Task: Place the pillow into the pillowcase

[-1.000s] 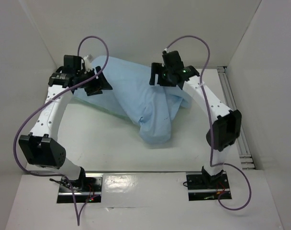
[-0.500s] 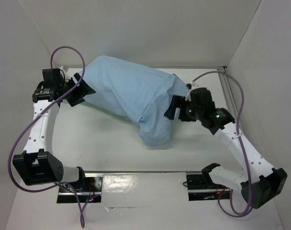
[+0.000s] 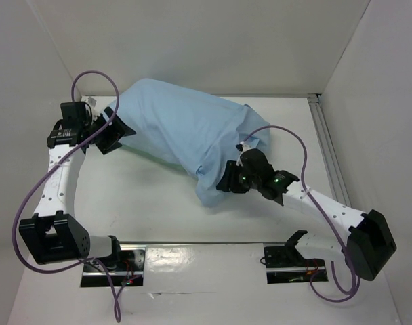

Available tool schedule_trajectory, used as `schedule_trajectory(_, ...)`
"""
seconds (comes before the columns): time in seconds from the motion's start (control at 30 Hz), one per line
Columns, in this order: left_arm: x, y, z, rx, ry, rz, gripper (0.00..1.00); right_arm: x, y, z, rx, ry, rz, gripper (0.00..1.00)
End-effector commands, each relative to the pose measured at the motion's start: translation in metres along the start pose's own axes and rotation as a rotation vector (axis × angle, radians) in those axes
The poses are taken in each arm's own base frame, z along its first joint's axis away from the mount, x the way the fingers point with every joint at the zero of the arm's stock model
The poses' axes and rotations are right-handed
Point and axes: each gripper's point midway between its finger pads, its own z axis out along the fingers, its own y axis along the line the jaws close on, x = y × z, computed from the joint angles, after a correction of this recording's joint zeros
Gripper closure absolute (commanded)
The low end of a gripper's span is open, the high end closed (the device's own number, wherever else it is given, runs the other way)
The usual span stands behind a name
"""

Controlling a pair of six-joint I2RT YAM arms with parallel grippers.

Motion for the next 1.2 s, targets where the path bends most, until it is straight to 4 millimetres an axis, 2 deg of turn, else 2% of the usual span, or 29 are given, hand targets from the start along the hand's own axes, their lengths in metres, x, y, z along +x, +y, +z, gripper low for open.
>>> schedule_trajectory(0.0,-0.008,-0.017,-0.011,0.071,-0.052,0.026,0.16,-0.033,0.006,0.011,-0.009,-0.163,0.028,0.58)
schedule_trajectory(0.03,-0.008,-0.017,-0.011,0.071,-0.052,0.026,0.16,-0.025,-0.009,0.011,0.062,-0.139,0.036,0.85)
schedule_trajectory(0.07,-0.008,-0.017,-0.011,0.071,-0.052,0.026,0.17,-0.032,-0.026,0.009,0.157,-0.183,0.052,0.99)
schedule_trajectory(0.13,-0.009,-0.02,-0.012,0.083,-0.053,0.03,0.17,-0.031,-0.048,0.002,0.264,-0.201,0.082,1.0)
schedule_trajectory(0.23,-0.009,-0.02,-0.012,0.083,-0.053,0.021,0.17,-0.038,-0.083,-0.026,0.425,-0.275,0.145,1.0)
schedule_trajectory(0.27,-0.009,-0.02,-0.012,0.083,-0.053,0.021,0.17,-0.032,-0.096,-0.04,0.483,-0.269,0.15,1.0)
schedule_trajectory(0.33,-0.011,-0.021,-0.011,0.084,-0.054,0.021,0.17,-0.035,-0.121,-0.061,0.609,-0.312,0.183,1.0)
schedule_trajectory(0.4,-0.014,-0.018,-0.01,0.063,-0.069,0.02,0.17,-0.041,-0.147,-0.093,0.738,-0.365,0.231,1.0)
schedule_trajectory(0.47,-0.022,-0.013,-0.012,0.038,-0.1,0.026,0.17,-0.049,-0.16,-0.111,0.795,-0.425,0.285,1.0)
schedule_trajectory(0.53,-0.03,0.001,-0.014,-0.007,-0.116,-0.006,0.17,-0.063,-0.16,-0.124,0.777,-0.488,0.351,1.0)
schedule_trajectory(0.57,-0.034,0.006,-0.017,-0.033,-0.133,-0.015,0.17,-0.068,-0.17,-0.129,0.791,-0.496,0.364,1.0)
schedule_trajectory(0.6,-0.036,0.011,-0.018,-0.052,-0.137,-0.026,0.17,-0.08,-0.169,-0.131,0.758,-0.529,0.366,1.0)
schedule_trajectory(0.67,-0.035,0.025,-0.02,-0.109,-0.14,-0.051,0.16,-0.084,-0.173,-0.128,0.731,-0.507,0.367,1.0)
schedule_trajectory(0.7,-0.039,0.034,-0.026,-0.151,-0.169,-0.061,0.13,-0.085,-0.184,-0.13,0.757,-0.493,0.37,1.0)
schedule_trajectory(0.73,-0.037,0.045,-0.029,-0.189,-0.175,-0.092,0.11,-0.088,-0.183,-0.129,0.74,-0.481,0.373,1.0)
schedule_trajectory(0.8,-0.023,0.07,-0.033,-0.29,-0.17,-0.129,0.1,-0.093,-0.185,-0.129,0.735,-0.473,0.356,1.0)
schedule_trajectory(0.87,-0.018,0.087,-0.049,-0.355,-0.216,-0.159,0.09,-0.108,-0.176,-0.129,0.695,-0.502,0.338,1.0)
schedule_trajectory(0.9,-0.007,0.101,-0.049,-0.41,-0.212,-0.177,0.09,-0.108,-0.176,-0.129,0.698,-0.497,0.325,1.0)
schedule_trajectory(0.97,0.004,0.113,-0.053,-0.449,-0.207,-0.192,0.02,-0.118,-0.171,-0.127,0.677,-0.495,0.31,1.0)
schedule_trajectory(1.0,0.015,0.121,-0.053,-0.475,-0.188,-0.209,0.0,-0.12,-0.171,-0.127,0.68,-0.49,0.298,1.0)
schedule_trajectory(1.07,0.024,0.137,-0.052,-0.518,-0.169,-0.248,0.0,-0.123,-0.169,-0.125,0.67,-0.486,0.298,1.0)
schedule_trajectory(1.1,0.036,0.142,-0.044,-0.505,-0.127,-0.269,0.0,-0.123,-0.169,-0.126,0.672,-0.482,0.289,1.0)
schedule_trajectory(1.17,0.034,0.14,-0.03,-0.43,-0.11,-0.252,0.0,-0.125,-0.167,-0.125,0.659,-0.488,0.287,1.0)
